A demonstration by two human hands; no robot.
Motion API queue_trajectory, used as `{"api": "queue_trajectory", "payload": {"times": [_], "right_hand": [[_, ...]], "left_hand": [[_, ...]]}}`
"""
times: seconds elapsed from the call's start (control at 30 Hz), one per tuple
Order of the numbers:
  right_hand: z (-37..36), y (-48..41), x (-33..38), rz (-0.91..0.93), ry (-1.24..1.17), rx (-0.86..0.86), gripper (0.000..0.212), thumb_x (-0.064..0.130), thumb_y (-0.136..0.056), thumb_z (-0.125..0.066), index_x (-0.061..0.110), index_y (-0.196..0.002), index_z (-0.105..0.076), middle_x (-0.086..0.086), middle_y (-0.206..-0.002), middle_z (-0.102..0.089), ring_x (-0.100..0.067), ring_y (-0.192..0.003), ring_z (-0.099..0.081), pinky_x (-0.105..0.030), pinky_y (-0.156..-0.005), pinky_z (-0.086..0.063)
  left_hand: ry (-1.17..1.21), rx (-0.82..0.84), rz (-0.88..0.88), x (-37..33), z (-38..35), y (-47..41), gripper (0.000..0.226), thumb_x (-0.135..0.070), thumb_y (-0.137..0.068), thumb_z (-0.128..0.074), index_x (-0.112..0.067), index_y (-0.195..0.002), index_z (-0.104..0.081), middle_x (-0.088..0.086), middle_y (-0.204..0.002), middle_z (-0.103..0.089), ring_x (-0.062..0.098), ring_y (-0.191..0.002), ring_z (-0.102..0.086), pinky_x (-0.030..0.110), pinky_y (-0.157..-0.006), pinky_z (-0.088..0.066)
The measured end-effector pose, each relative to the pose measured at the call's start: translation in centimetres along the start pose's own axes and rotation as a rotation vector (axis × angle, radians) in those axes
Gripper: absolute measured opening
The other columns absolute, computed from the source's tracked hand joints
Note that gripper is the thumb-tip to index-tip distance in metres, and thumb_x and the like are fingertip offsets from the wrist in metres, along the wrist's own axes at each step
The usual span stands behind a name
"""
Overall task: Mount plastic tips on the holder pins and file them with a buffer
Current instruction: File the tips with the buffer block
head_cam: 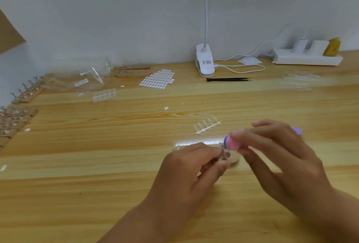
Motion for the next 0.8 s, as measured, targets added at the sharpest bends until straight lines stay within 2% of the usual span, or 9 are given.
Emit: {"api": "queue_trajectory", "payload": {"times": [0.07, 0.23, 0.37, 0.47, 0.67, 0.8], "right_hand": [[-0.5, 0.3, 0.7, 0.042, -0.012, 0.033, 0.034, 0.002, -0.093, -0.065, 0.013, -0.125, -0.062, 0.000, -0.108, -0.070, -0.008, -0.105, -0.063, -0.036, -0.100, -0.049], [-0.1, -0.3, -0.1, -0.053, -0.019, -0.006, 0.030, 0.009, -0.099, -0.060, 0.016, -0.128, -0.061, 0.011, -0.115, -0.058, 0.000, -0.110, -0.056, -0.025, -0.094, -0.048], [-0.5, -0.3, 0.8, -0.007, -0.048, 0.029, 0.028, 0.008, -0.098, -0.061, 0.015, -0.126, -0.064, 0.004, -0.113, -0.062, -0.012, -0.104, -0.061, -0.027, -0.095, -0.048], [0.1, -0.6, 0.0, -0.102, -0.027, 0.003, 0.028, 0.006, -0.096, -0.061, 0.017, -0.121, -0.066, 0.003, -0.106, -0.065, -0.016, -0.096, -0.067, -0.027, -0.087, -0.051], [0.3, -0.5, -0.1, -0.095, -0.010, -0.002, 0.028, 0.004, -0.094, -0.064, 0.012, -0.120, -0.066, 0.002, -0.106, -0.064, -0.010, -0.099, -0.064, -0.021, -0.090, -0.048], [0.5, -0.8, -1.8, -0.252, 0.011, 0.001, 0.030, 0.003, -0.090, -0.064, 0.019, -0.114, -0.061, 0.006, -0.104, -0.060, 0.004, -0.101, -0.056, -0.006, -0.090, -0.037]], "left_hand": [[-0.021, 0.004, -0.018, 0.0, -0.2, 0.1, 0.017, -0.032, -0.093, -0.057, -0.022, -0.086, -0.069, -0.011, -0.076, -0.062, 0.006, -0.069, -0.056, 0.027, -0.065, -0.047], [-0.010, -0.024, 0.002, 0.2, 0.1, -0.1, 0.014, -0.033, -0.092, -0.059, -0.025, -0.084, -0.066, -0.011, -0.074, -0.058, 0.007, -0.068, -0.055, 0.025, -0.065, -0.046], [0.003, -0.010, -0.016, 0.1, 0.0, -0.1, 0.010, -0.031, -0.093, -0.059, -0.027, -0.086, -0.066, -0.012, -0.074, -0.057, 0.007, -0.067, -0.054, 0.028, -0.063, -0.046], [0.008, -0.015, 0.002, 0.2, 0.0, -0.1, 0.011, -0.033, -0.092, -0.059, -0.026, -0.084, -0.065, -0.010, -0.076, -0.059, 0.010, -0.070, -0.057, 0.032, -0.067, -0.048], [0.050, -0.007, -0.015, 0.0, -0.1, 0.0, 0.008, -0.028, -0.091, -0.061, -0.026, -0.085, -0.065, -0.012, -0.081, -0.062, 0.010, -0.073, -0.060, 0.030, -0.070, -0.050], [0.050, -0.019, -0.001, 0.1, -0.2, 0.0, 0.008, -0.025, -0.091, -0.064, -0.022, -0.087, -0.070, -0.013, -0.084, -0.065, 0.009, -0.074, -0.062, 0.024, -0.069, -0.050]]}}
Point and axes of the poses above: each hand's wrist, its own y-axis away from the middle knuckle, its own z-axis out of the back of the hand, x = y × z, the point moved 6 cm from there along -y, towards the middle knuckle
